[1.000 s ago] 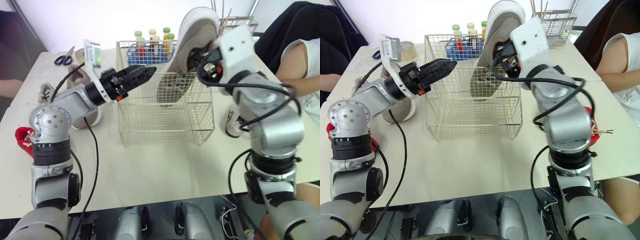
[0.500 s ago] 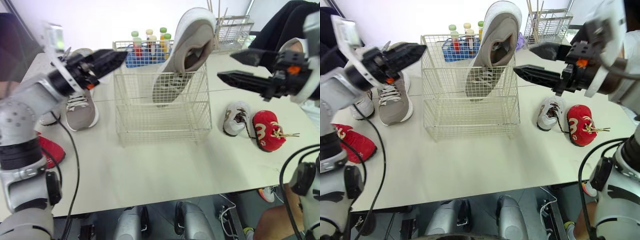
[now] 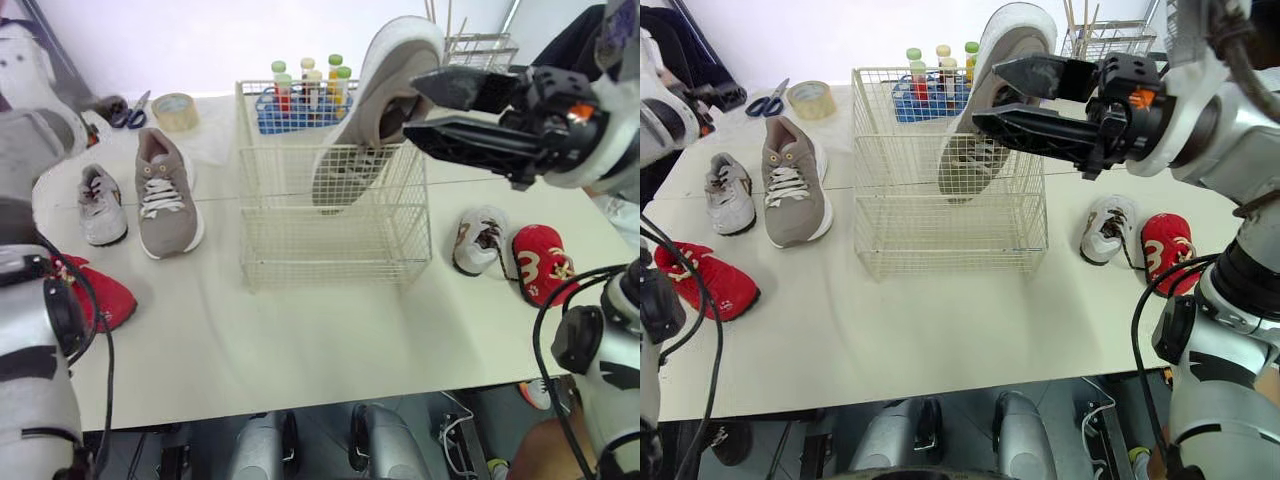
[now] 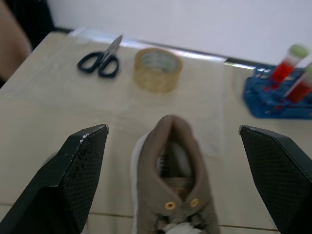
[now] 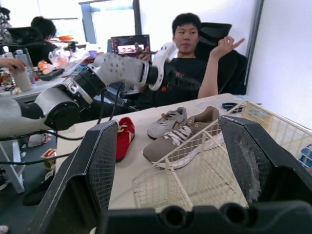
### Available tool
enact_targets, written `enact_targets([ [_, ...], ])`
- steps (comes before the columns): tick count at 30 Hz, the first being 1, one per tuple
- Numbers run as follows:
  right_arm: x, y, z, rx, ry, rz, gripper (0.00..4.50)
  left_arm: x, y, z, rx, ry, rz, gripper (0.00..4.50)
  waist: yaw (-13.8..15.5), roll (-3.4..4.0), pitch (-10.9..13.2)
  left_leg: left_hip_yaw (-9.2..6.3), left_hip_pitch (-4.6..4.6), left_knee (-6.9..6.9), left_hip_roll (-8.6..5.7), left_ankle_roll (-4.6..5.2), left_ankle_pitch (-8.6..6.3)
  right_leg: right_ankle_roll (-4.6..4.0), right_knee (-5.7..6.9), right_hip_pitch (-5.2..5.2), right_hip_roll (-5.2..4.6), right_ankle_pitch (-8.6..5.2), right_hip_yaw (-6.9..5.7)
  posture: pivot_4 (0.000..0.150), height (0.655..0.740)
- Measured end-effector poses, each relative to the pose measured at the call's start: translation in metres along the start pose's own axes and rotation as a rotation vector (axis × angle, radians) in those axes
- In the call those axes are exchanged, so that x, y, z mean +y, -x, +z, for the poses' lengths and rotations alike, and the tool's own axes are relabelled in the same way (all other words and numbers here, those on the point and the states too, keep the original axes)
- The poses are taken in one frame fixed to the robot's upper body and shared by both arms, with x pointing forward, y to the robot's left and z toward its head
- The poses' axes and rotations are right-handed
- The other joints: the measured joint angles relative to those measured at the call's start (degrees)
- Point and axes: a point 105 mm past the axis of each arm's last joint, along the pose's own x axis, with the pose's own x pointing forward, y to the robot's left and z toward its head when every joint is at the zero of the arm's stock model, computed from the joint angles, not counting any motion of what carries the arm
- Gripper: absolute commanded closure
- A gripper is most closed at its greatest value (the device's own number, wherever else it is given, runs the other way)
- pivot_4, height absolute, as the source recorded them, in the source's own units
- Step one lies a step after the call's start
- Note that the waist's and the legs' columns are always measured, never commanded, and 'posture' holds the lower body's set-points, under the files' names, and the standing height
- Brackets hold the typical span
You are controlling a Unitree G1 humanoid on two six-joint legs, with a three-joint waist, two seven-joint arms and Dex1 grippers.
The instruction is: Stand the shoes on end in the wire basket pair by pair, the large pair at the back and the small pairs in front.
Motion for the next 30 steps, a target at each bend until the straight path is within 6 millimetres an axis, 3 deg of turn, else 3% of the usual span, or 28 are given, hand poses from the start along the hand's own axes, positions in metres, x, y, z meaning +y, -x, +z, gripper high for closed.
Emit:
enact_targets([
  [4, -0.002, 0.0, -0.004, 0.013, 0.014, -0.021, 0.97, 0.0, -0.018, -0.018, 0.038, -0.057, 0.061, 0.0, -0.17, -0.25, 0.12, 0.03, -0.26, 0.02, 0.01, 0.0, 0.0, 0.01, -0.04, -0.22, 0.0, 0.01, -0.02, 0.15, 0.74],
  [13, -0.003, 0.005, -0.01, 0.022, 0.019, -0.088, 0.97, 0.007, -0.028, -0.036, 0.043, -0.119, 0.143, 0.0, -0.25, -0.26, 0.12, 0.11, -0.53, 0.08, 0.0, -0.01, 0.01, 0.07, -0.01, -0.48, 0.02, 0.04, -0.06, 0.15, 0.74],
  [23, -0.002, 0.008, -0.012, 0.027, 0.035, -0.134, 0.97, 0.014, -0.03, -0.049, 0.047, -0.033, 0.192, 0.0, -0.13, -0.31, 0.12, -0.01, -0.56, 0.13, 0.02, 0.01, 0.01, 0.13, 0.0, -0.46, -0.02, 0.07, -0.06, 0.15, 0.74],
  [30, -0.002, 0.007, -0.013, 0.031, 0.043, -0.14, 0.97, 0.008, -0.034, -0.066, 0.074, 0.047, 0.199, 0.0, -0.19, -0.32, 0.11, -0.01, -0.56, 0.16, 0.01, 0.02, 0.02, 0.15, 0.04, -0.45, -0.02, 0.09, -0.06, 0.15, 0.74],
])
